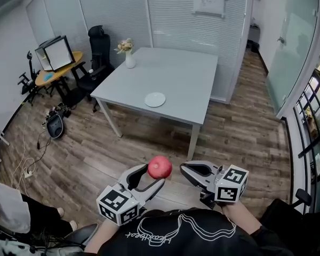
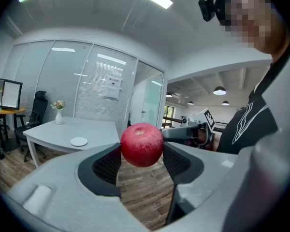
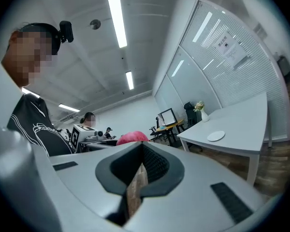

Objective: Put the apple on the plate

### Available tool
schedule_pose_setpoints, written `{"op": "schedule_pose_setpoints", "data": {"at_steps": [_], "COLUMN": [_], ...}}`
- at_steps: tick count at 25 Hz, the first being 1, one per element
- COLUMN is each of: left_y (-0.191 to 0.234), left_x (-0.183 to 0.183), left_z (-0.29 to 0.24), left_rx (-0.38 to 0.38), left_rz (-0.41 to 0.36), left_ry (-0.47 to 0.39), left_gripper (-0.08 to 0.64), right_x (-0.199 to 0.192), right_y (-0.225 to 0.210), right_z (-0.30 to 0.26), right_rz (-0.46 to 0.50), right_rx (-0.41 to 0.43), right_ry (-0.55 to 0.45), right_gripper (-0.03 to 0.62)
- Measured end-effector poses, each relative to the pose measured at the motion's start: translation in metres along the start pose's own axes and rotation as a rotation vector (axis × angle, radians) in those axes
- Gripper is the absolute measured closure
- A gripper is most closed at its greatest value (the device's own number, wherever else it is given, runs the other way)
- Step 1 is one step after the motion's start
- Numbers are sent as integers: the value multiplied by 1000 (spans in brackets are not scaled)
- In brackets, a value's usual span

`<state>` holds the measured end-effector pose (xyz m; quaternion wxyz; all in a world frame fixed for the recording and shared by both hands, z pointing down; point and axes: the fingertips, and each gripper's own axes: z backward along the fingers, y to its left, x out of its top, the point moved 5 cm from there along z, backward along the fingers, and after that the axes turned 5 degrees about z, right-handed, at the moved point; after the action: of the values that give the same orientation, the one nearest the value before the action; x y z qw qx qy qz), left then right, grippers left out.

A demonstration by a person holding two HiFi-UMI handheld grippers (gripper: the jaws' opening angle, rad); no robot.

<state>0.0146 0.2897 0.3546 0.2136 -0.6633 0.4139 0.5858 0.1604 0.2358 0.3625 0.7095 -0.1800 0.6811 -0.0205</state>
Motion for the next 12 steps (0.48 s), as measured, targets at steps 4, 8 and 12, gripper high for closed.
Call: {"op": "schedule_pose_setpoints", "data": {"at_steps": [4, 8, 12], "left_y": [4, 10, 24], "left_x": [2, 2, 0], "left_z": [-3, -8, -17], "left_rx": [3, 1, -5], "left_rz": [-3, -5, -2], "left_ry": [4, 4, 1], "left_gripper": [284, 283, 283], "right_x": [1, -3, -7], "right_y": [-6, -13, -26], "right_z": [-1, -4, -9], "right_rz": [-13, -21, -26], "right_rx": [-11, -29, -43], "right_ry": [-7, 1, 2], "right_gripper": [583, 583, 583]}}
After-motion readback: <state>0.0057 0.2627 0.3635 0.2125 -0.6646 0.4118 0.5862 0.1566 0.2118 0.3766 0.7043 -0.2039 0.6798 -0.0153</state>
